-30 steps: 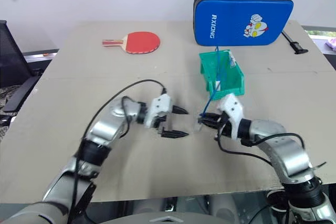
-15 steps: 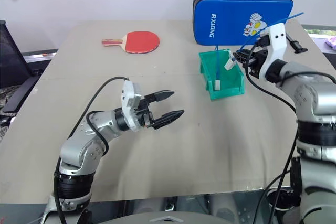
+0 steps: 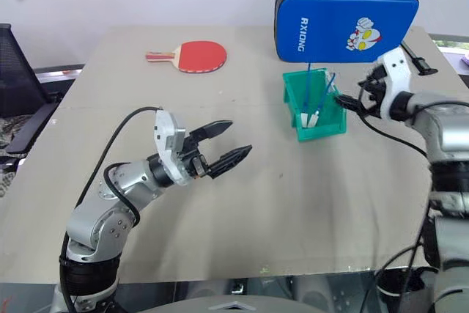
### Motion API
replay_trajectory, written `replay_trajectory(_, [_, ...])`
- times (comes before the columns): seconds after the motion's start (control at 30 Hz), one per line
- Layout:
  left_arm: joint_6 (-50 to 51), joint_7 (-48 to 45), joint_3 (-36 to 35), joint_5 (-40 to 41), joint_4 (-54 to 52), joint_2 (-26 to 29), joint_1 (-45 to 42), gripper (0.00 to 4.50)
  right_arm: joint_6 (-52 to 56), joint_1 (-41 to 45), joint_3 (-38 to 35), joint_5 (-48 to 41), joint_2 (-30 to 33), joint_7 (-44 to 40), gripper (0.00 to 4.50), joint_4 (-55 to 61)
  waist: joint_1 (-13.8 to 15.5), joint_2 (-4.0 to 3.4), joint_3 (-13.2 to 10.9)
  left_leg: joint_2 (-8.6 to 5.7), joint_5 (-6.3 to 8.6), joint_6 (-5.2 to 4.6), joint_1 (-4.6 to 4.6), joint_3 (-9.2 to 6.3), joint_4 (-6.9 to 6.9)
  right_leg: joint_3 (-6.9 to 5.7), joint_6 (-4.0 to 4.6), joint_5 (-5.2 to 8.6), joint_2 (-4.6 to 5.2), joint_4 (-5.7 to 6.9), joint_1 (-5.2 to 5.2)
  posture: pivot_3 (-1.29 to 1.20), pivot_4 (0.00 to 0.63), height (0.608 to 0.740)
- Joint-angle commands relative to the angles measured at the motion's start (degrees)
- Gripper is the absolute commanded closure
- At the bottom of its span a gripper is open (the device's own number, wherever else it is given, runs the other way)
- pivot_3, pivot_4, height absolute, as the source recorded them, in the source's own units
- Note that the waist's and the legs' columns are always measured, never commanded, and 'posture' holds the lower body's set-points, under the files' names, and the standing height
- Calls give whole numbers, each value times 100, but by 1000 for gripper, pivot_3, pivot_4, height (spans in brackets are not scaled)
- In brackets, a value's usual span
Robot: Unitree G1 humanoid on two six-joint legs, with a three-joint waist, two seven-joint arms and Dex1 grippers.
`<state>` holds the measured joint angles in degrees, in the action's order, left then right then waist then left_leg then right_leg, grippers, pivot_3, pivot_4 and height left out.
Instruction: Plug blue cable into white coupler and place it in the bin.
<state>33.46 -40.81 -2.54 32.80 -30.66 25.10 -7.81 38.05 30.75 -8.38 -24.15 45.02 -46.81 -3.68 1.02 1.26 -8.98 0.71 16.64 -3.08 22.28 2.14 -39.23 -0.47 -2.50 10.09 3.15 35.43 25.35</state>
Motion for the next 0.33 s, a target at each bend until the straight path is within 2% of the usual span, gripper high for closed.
replay_trajectory(0.03, [-211,-148,-243,-12,154,257,287,0,-319,-1399,-1098,-451,186,-250,51,1834,-7,-3,1,0,0,0,8,-11,1,-3,-3,2,0,0,3,0,150,740])
replay_trajectory(0.17, [-654,-637,-489,-216,534,793,960,0,-804,-3511,-2029,-262,31,-364,51,2941,-33,-7,1,1,0,0,6,-2,0,6,-4,4,-3,13,13,0,150,740])
replay_trajectory(0.33, [-988,-1055,-664,-251,711,1171,1584,0,-1383,-4969,-2469,-1,-221,-392,51,3208,-45,-6,-3,14,0,2,-41,40,-3,33,-3,30,-4,17,-9,0,150,740])
